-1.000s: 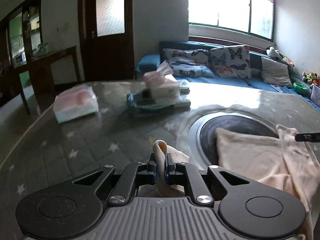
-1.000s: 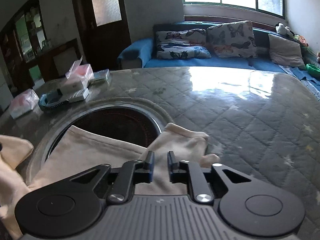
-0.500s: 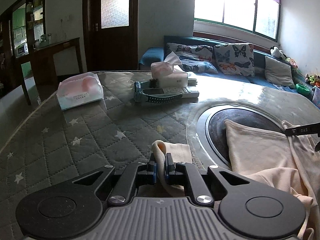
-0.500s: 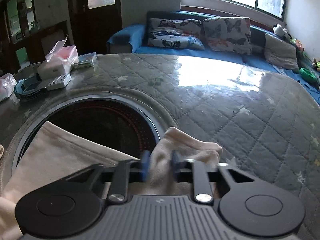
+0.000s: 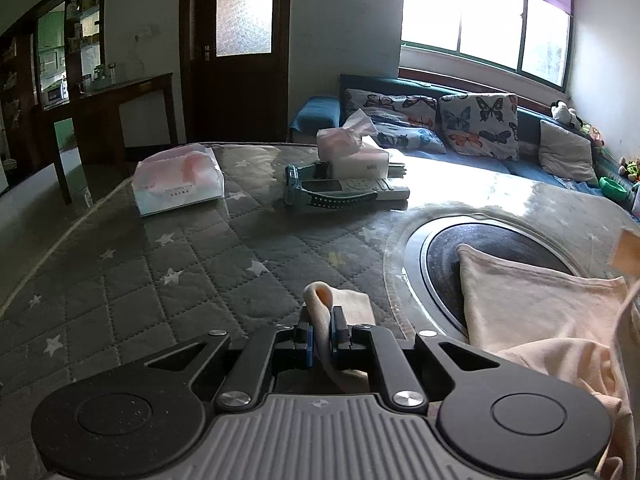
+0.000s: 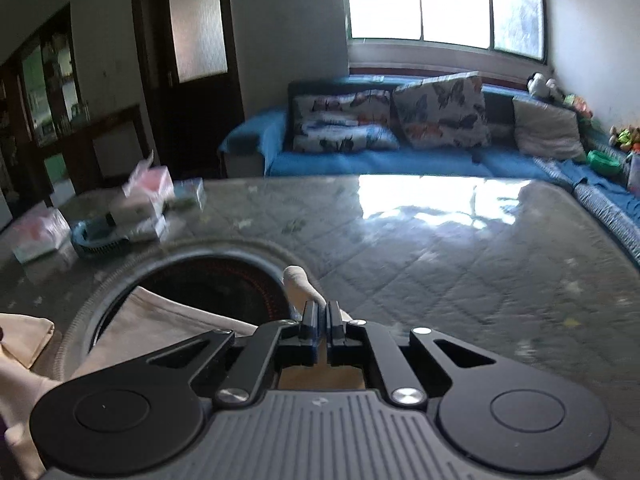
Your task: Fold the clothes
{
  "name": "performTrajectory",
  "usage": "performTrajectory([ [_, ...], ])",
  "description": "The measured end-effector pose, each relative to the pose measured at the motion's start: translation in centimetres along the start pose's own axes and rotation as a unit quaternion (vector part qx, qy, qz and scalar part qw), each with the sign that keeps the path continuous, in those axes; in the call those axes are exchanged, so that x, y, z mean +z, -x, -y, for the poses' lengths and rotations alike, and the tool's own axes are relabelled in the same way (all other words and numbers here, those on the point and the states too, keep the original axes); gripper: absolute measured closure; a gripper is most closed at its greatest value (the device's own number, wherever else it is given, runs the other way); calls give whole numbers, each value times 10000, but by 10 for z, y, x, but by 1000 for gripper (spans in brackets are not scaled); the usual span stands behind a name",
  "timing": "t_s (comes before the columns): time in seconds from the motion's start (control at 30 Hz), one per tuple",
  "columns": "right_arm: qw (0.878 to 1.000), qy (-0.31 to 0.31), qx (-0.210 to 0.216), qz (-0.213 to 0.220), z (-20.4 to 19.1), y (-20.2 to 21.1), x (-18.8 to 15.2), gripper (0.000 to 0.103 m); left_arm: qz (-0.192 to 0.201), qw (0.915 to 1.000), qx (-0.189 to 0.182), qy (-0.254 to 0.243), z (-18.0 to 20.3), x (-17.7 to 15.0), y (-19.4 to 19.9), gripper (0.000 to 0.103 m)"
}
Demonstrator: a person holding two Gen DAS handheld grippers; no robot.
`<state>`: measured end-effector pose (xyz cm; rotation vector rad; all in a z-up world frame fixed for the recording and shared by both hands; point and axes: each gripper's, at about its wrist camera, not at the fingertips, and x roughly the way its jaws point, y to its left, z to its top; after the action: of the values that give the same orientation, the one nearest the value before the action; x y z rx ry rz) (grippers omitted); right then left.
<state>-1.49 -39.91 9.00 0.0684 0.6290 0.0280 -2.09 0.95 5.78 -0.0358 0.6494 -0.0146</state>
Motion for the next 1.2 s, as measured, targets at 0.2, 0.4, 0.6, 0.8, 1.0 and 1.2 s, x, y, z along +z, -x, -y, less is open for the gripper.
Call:
performTrajectory([
  [0.2, 9988, -4, -350, 332, 32, 64, -15, 100, 23, 10000, 56, 7, -8, -7, 18, 94],
  [0.4, 9957, -32, -851, 373, 63, 105, -40, 100, -57, 9999, 131, -14, -19, -18, 34, 95],
  [0.6, 9913, -158, -1305, -17, 87, 113, -71, 100, -328, 9991, 237, -144, -29, -33, 37, 94],
  [0.8, 9903, -140, -1342, -330, 88, 113, -92, 89, -306, 9983, 133, -469, -30, -39, 52, 77],
  [1.0, 9930, 44, -1164, -205, 72, 119, -92, 46, 75, 9962, -142, -857, -16, -40, 81, 64],
  [1.2, 9937, 77, -1107, -180, 64, 116, -90, 26, 358, 9851, -945, -1391, 24, -46, 107, 64],
])
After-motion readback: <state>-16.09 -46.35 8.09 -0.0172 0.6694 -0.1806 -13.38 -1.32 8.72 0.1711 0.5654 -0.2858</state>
